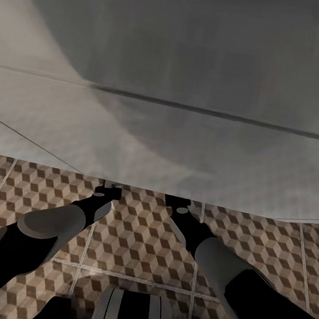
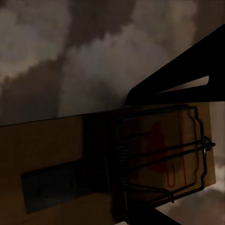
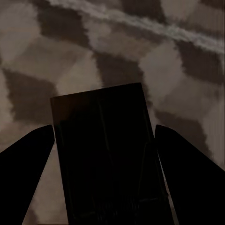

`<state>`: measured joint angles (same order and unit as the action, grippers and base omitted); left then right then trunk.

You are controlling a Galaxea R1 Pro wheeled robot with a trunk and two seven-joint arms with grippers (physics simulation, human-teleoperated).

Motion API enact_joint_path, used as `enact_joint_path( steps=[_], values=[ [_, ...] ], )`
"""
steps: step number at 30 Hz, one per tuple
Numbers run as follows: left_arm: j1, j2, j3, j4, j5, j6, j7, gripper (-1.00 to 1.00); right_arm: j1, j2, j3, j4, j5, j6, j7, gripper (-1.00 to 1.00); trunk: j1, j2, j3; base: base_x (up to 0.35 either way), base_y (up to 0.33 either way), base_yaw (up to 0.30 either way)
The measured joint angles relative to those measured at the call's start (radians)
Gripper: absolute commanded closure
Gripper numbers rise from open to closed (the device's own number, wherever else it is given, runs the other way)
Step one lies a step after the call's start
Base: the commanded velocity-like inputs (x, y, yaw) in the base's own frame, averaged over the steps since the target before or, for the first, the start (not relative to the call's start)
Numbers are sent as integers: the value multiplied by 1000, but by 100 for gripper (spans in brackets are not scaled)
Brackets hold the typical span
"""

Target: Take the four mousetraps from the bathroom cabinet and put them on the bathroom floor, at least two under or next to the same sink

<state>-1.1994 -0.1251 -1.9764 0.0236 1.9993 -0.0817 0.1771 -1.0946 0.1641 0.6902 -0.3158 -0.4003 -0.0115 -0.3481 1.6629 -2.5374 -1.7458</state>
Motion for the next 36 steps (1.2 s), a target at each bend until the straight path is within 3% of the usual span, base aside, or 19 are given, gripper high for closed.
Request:
enact_joint_path(
  steps=[4,8,9,13,15,20,28,36],
  values=[
    [-43,3,22,-2,6,122,4,100,-56,4,-5,6,-17,145,-49,100,6,0,0,0,0,0],
    [-64,2,29,2,5,187,4,100,-92,5,-10,16,-22,183,-56,100,8,0,0,0,0,0],
    [-69,5,46,-1,9,196,5,100,-111,5,-14,26,-30,190,-57,100,8,0,0,0,0,0],
    [-82,9,50,-5,8,232,5,100,-141,5,-27,69,-161,199,-56,100,9,0,0,0,0,0],
    [-82,8,50,-3,8,235,5,100,-142,6,-27,72,-179,200,-56,100,9,0,0,0,0,0],
    [-82,8,53,-5,8,234,7,100,-143,6,-26,75,-192,207,-56,100,9,0,0,0,0,0],
    [-84,7,54,-3,10,240,7,100,-143,5,-28,75,-197,299,-57,100,9,0,0,0,0,0],
    [-90,4,42,1,9,239,10,100,-142,6,-32,74,-200,309,-57,100,9,0,0,0,0,0]
  ],
)
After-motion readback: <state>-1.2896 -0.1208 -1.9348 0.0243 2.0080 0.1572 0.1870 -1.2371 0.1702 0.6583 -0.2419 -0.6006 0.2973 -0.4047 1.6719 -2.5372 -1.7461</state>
